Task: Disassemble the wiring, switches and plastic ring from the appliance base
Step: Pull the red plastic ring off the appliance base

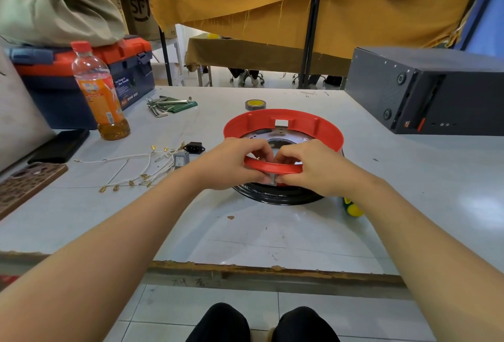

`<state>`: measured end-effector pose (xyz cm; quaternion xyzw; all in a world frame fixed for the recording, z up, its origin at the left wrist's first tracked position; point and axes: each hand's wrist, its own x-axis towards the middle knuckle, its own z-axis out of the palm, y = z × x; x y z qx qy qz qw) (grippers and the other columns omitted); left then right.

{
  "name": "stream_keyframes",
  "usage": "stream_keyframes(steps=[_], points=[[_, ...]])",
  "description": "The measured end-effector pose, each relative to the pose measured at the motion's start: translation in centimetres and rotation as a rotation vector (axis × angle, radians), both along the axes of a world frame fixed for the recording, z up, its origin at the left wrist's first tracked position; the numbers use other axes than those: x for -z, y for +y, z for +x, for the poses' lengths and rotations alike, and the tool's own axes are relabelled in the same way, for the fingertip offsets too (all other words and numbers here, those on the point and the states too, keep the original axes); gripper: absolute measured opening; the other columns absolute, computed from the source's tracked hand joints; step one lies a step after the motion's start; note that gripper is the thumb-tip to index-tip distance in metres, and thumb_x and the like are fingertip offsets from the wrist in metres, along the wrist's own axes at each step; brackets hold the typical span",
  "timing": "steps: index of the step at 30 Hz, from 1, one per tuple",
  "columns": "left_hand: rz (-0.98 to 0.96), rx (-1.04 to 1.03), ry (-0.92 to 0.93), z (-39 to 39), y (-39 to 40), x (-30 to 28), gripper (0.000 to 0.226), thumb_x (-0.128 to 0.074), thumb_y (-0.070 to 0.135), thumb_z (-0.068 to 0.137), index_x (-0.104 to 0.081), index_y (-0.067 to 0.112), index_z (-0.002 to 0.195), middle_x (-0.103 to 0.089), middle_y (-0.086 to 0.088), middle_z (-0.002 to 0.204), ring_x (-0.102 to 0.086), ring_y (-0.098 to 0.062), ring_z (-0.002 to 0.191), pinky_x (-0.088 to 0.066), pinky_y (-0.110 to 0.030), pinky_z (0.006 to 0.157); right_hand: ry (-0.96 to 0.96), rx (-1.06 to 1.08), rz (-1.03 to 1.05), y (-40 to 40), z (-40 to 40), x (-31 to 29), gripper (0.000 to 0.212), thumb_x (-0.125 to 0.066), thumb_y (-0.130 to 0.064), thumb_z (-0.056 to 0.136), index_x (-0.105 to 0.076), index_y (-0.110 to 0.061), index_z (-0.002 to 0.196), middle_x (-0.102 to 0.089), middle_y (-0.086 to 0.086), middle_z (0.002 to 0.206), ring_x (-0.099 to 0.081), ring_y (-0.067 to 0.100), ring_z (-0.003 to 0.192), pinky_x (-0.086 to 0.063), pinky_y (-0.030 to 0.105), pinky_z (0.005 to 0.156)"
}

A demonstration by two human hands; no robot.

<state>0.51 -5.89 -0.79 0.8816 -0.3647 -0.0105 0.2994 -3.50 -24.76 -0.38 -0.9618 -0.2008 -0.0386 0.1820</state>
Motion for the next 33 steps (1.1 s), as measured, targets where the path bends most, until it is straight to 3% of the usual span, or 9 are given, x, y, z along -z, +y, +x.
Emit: stream_keyframes(steps=[6, 12, 20, 24, 33], points=[[-0.034, 0.007, 0.051, 0.1, 0.4, 0.1, 0.017, -0.075, 0.024, 0.078, -0.066, 0.029, 0.093, -0.063, 0.017, 0.092, -0.054, 0.002, 0.084, -0.041, -0.012, 0.071, -0.029, -0.007, -0.016, -0.8, -0.1, 0.4, 0.018, -0.058, -0.028, 0.087, -0.063, -0.031, 0.104, -0.066, -0.008, 0.092, -0.058, 0.012, 0.081, -0.041, 0.023, 0.063], [-0.05, 0.005, 0.093, 0.4, 0.4, 0.2, 0.018, -0.076, 0.02, 0.077, -0.068, 0.028, 0.09, -0.063, 0.016, 0.092, -0.055, 0.0, 0.081, -0.042, -0.014, 0.071, -0.113, 0.005, -0.041, -0.7, 0.1, 1.1, 0.024, -0.056, -0.029, 0.087, -0.063, -0.034, 0.109, -0.065, -0.01, 0.088, -0.053, 0.009, 0.076, -0.04, 0.027, 0.063], [-0.106, -0.001, 0.044, 0.3, 0.4, 0.7, 0.02, -0.079, 0.023, 0.074, -0.068, 0.027, 0.09, -0.059, 0.011, 0.095, -0.056, -0.006, 0.082, -0.043, -0.02, 0.072, -0.316, -0.047, -0.025, -0.8, -0.2, 2.1, 0.023, -0.054, -0.02, 0.085, -0.069, -0.021, 0.103, -0.069, -0.003, 0.085, -0.05, 0.014, 0.073, -0.03, 0.029, 0.063], [-0.136, -0.004, -0.022, 0.1, 0.4, 1.3, 0.023, -0.08, 0.025, 0.072, -0.067, 0.027, 0.092, -0.058, 0.004, 0.101, -0.055, -0.011, 0.092, -0.044, -0.031, 0.081, -0.348, -0.045, -0.018, -0.5, -0.4, 2.3, 0.034, -0.044, -0.027, 0.08, -0.069, -0.02, 0.101, -0.068, -0.003, 0.086, -0.043, 0.011, 0.071, -0.029, 0.031, 0.067], [-0.156, 0.031, -0.064, -0.1, 0.2, 1.7, 0.025, -0.081, 0.021, 0.072, -0.064, 0.027, 0.089, -0.059, 0.004, 0.1, -0.048, -0.008, 0.103, -0.044, -0.036, 0.088, -0.373, -0.043, -0.08, -0.5, -0.5, 2.6, 0.032, -0.044, -0.025, 0.083, -0.067, -0.017, 0.102, -0.069, -0.001, 0.085, -0.056, 0.022, 0.079, -0.034, 0.033, 0.074]])
